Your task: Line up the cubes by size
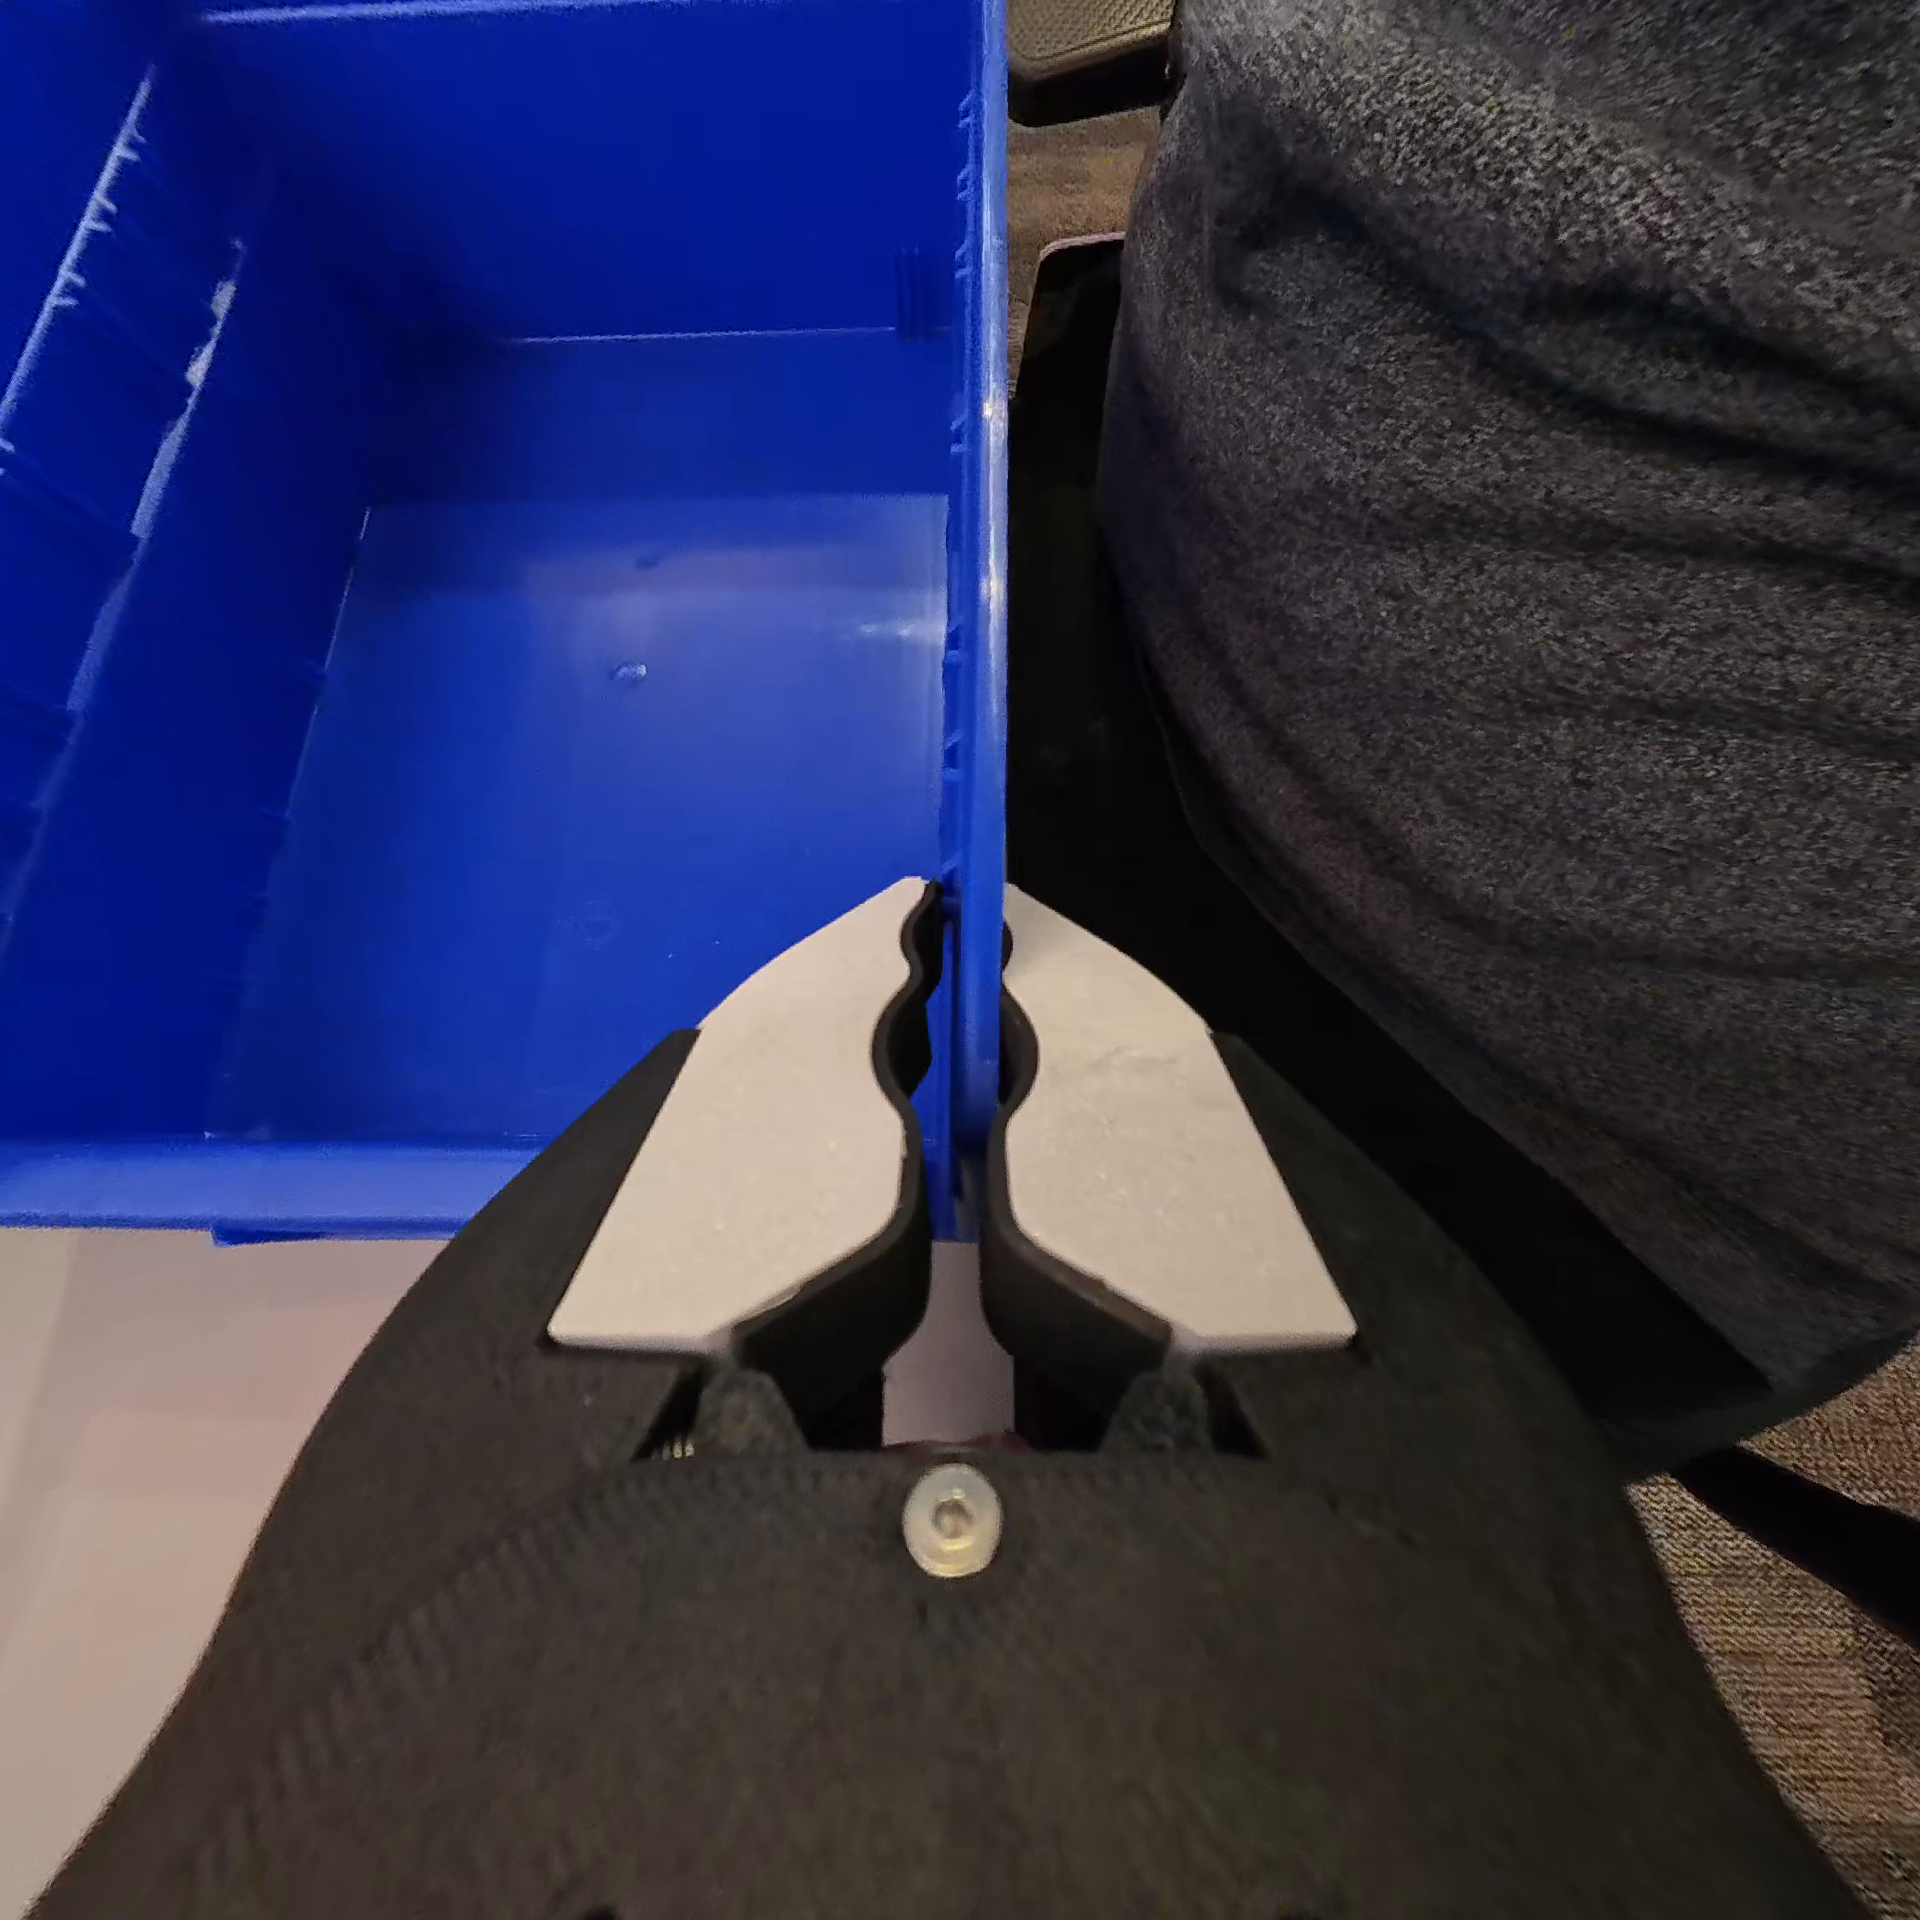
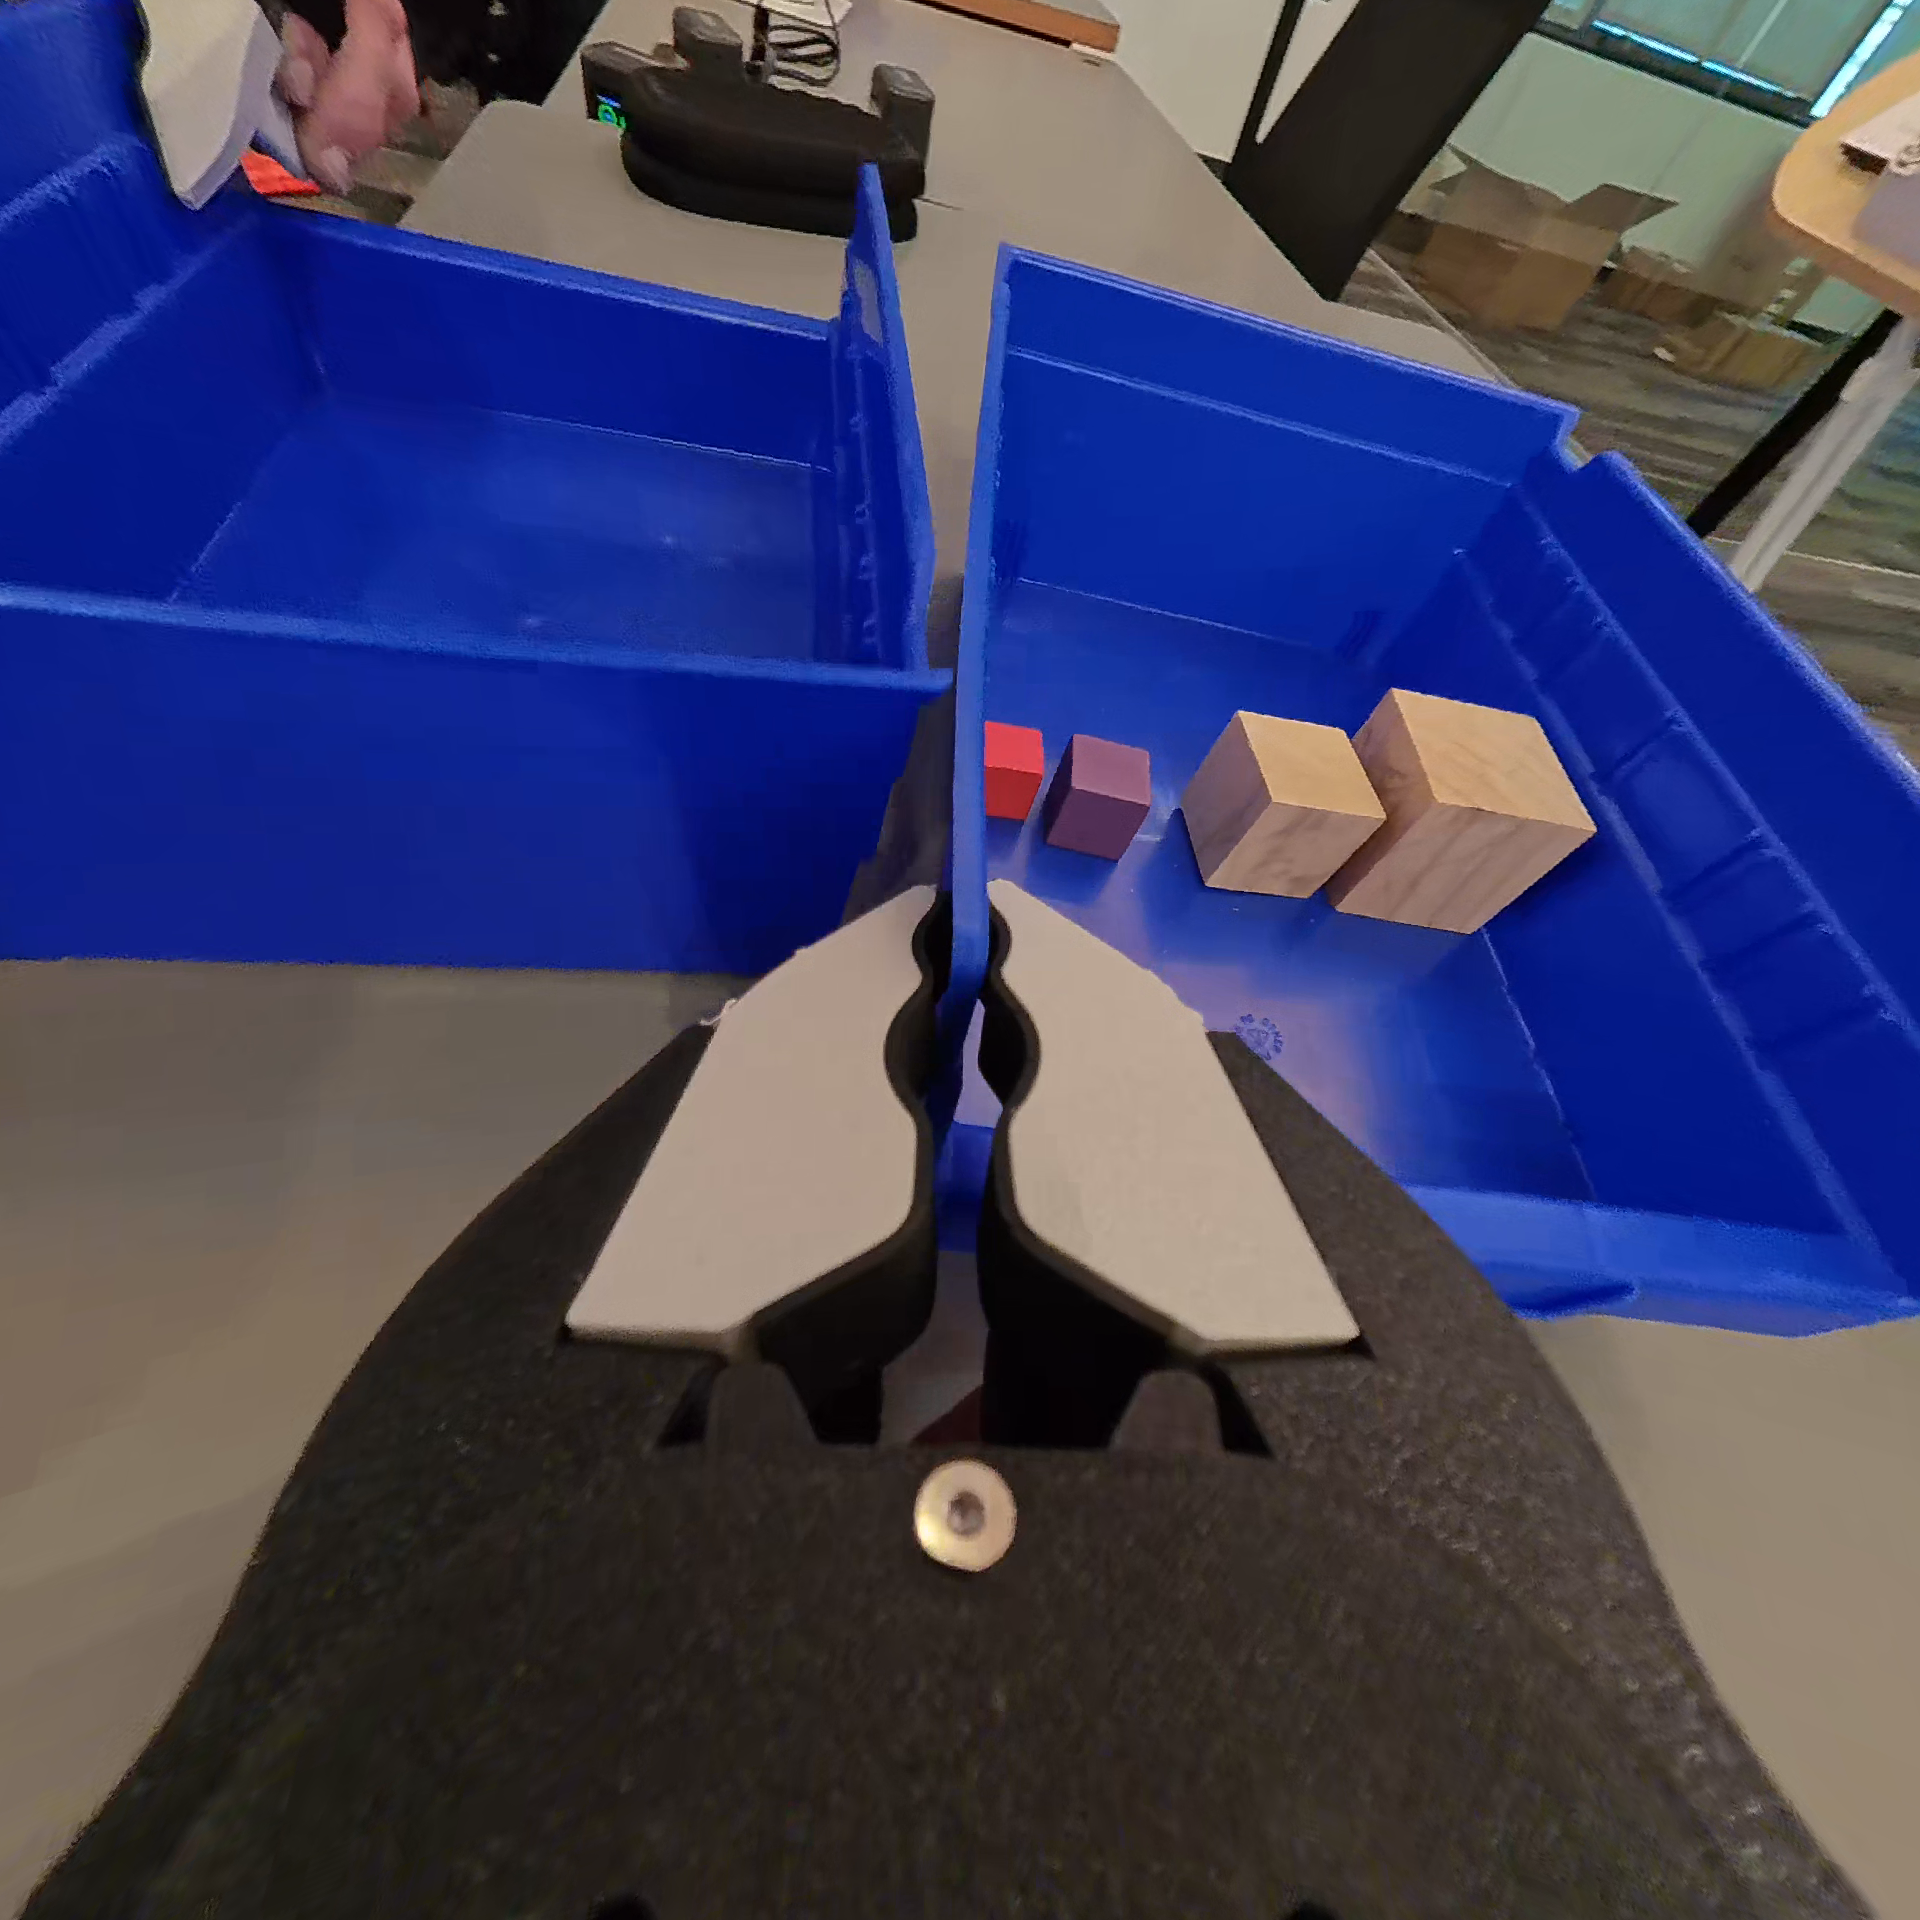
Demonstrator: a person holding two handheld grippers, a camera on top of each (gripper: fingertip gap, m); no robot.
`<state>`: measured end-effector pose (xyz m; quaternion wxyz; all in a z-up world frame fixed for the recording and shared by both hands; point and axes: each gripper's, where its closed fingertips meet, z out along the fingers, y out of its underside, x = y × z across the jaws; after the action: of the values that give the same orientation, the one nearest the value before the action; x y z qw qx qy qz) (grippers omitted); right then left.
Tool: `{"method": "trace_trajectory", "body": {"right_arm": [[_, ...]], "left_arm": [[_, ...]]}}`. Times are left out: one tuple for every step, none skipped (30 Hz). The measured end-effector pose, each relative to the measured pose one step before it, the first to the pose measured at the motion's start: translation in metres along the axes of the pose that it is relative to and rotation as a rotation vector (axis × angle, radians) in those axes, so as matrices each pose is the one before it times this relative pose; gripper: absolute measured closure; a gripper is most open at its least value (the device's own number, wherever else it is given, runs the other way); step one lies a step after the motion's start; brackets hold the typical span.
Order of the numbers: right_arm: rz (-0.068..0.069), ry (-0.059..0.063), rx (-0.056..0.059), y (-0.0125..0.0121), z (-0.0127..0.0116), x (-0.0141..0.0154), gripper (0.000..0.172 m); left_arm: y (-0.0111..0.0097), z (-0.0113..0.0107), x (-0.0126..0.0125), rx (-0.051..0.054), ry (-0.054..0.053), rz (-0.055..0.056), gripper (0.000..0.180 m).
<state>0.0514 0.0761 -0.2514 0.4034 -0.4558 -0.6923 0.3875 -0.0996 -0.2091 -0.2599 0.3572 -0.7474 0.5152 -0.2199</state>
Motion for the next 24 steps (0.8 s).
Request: {"method": "trace_trajectory", "body": {"right_arm": [[0.0004,-0.0148,0.0028,-0.00102,0.00338,0.00147,0.169],[-0.0007,-0.0137,0.0029,-0.00096,0.00308,0.00155,0.169],[0.0009,-0.0138,0.0037,-0.00078,0.00304,0.00159,0.169],[0.0019,-0.0143,0.0043,-0.00091,0.0029,0.00148,0.169],[-0.0006,-0.0137,0.003,-0.00082,0.00283,0.00149,0.169],[-0.0022,-0.0131,0.0008,-0.0007,0.00273,0.00158,0.169],[-0.0043,-0.0118,-0.0015,-0.00078,0.00259,0.00175,0.169],[-0.0042,-0.0123,-0.0022,-0.0007,0.00282,0.0017,0.169],[-0.0026,-0.0117,-0.0021,-0.00066,0.00256,0.00206,0.169],[-0.0005,-0.0148,-0.0004,-0.00049,0.00221,0.00206,0.169],[-0.0004,-0.0137,0.0013,-0.00053,0.00205,0.0021,0.169],[-0.0038,-0.0087,-0.0001,-0.00043,0.00213,0.00245,0.169],[-0.0015,-0.0094,0.003,-0.00048,0.00275,0.00203,0.169],[0.0078,-0.0079,0.0093,-0.00094,0.00305,0.0021,0.169],[0.0072,-0.0075,0.006,-0.00068,0.00268,0.00234,0.169],[-0.0044,-0.0038,-0.0031,-0.00011,0.00186,0.00212,0.169],[-0.0136,0.0054,-0.0113,0.00055,0.00164,0.00247,0.169],[-0.0138,0.0134,-0.0294,0.0032,0.00137,0.00249,0.168],[-0.0161,0.0263,-0.0463,0.00604,0.00075,0.0039,0.159],[-0.0009,0.0197,-0.039,0.00581,-0.00074,0.00296,0.146],[0.017,0.013,-0.0186,0.00292,-0.00287,0.00193,0.139],[0.0231,0.0206,0.0063,-0.00076,-0.00554,0.00249,0.138],[0.0205,0.0287,0.0148,-0.00231,-0.00711,0.00296,0.137],[0.0146,0.0416,-0.0001,-0.00066,-0.0081,0.00414,0.136]], "left_arm": [[-0.00104,0.00122,-0.00068,-0.0012,0.0044,0.0048,0.175],[-0.00096,0.00117,-0.00076,-0.0018,0.0042,0.0053,0.175],[-0.00091,0.00123,-0.00138,-0.0011,0.0015,0.0042,0.175],[-0.00109,0.00129,-0.00148,0.001,0.0022,0.003,0.175],[-0.00116,0.00138,-0.00108,0.003,0.0059,0.0019,0.175],[-0.00124,0.00149,-0.00132,0.0028,0.005,0.0014,0.175],[-0.00115,0.00139,-0.00159,0.0008,0.0023,0.0023,0.175],[-0.00117,0.00148,-0.00143,0.0001,0.0028,0.002,0.175],[-0.00103,0.00129,-0.00074,0.0,0.0058,0.0024,0.175],[-0.00103,0.0013,-0.00112,-0.0003,0.0024,0.0031,0.175],[-0.00113,0.00136,-0.00095,0.0005,0.0028,0.0014,0.175],[-0.00119,0.00132,-0.0008,0.0018,0.0027,0.0013,0.175],[-0.00101,0.00131,-0.0004,0.0011,0.0046,0.0005,0.175],[-0.00072,0.00088,-0.0009,0.0002,-0.0001,0.0013,0.175],[-0.00081,0.001,-0.00117,0.0003,-0.0011,-0.002,0.175],[-0.00118,0.00136,-0.00055,0.003,0.0023,-0.0021,0.175],[-0.00131,0.00153,-0.00084,0.0045,-0.0012,-0.0001,0.175],[-0.00136,0.00169,-0.00127,0.0037,-0.0034,-0.0042,0.175],[-0.00116,0.00147,-0.00029,0.0034,0.0012,-0.0077,0.175],[-0.00065,0.0014,0.00004,0.0005,0.0005,-0.0059,0.175],[0.00083,0.0014,-0.00016,-0.0095,-0.0017,-0.0032,0.175],[0.00204,0.00186,-0.00183,-0.016,-0.0133,-0.0069,0.169],[0.00146,0.00153,-0.00125,-0.0097,-0.0093,-0.0056,0.154],[-0.00031,0.00028,-0.00023,0.0032,-0.0012,-0.0096,0.144]]}}
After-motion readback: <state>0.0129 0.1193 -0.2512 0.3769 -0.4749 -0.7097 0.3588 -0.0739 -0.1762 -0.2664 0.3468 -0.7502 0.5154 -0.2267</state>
